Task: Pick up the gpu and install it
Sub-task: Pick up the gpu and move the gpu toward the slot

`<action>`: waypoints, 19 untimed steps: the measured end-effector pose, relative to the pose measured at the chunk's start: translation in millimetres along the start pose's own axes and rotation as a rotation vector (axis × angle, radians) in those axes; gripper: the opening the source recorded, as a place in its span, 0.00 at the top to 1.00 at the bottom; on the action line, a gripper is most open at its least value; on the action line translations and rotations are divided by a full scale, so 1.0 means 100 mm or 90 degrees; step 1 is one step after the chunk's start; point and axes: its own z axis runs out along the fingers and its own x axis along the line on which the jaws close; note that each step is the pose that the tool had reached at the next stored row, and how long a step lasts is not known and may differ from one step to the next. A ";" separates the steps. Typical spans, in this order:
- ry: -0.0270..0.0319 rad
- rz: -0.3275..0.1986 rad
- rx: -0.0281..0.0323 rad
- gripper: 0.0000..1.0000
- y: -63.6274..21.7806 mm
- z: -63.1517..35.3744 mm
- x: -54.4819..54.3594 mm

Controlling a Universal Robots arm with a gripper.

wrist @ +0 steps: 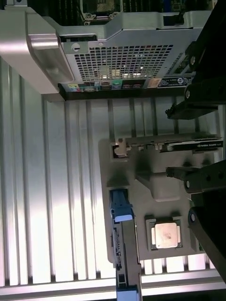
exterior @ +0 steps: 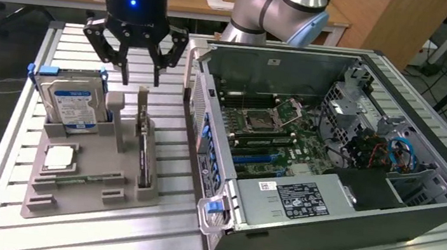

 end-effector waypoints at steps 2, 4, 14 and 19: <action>0.0000 0.001 0.0001 0.47 -0.002 0.035 0.00; -0.0001 0.001 0.0000 0.47 -0.003 0.074 0.00; -0.0002 0.003 0.0001 0.47 -0.011 0.255 0.01; -0.0002 0.005 0.0002 0.47 -0.015 0.346 0.02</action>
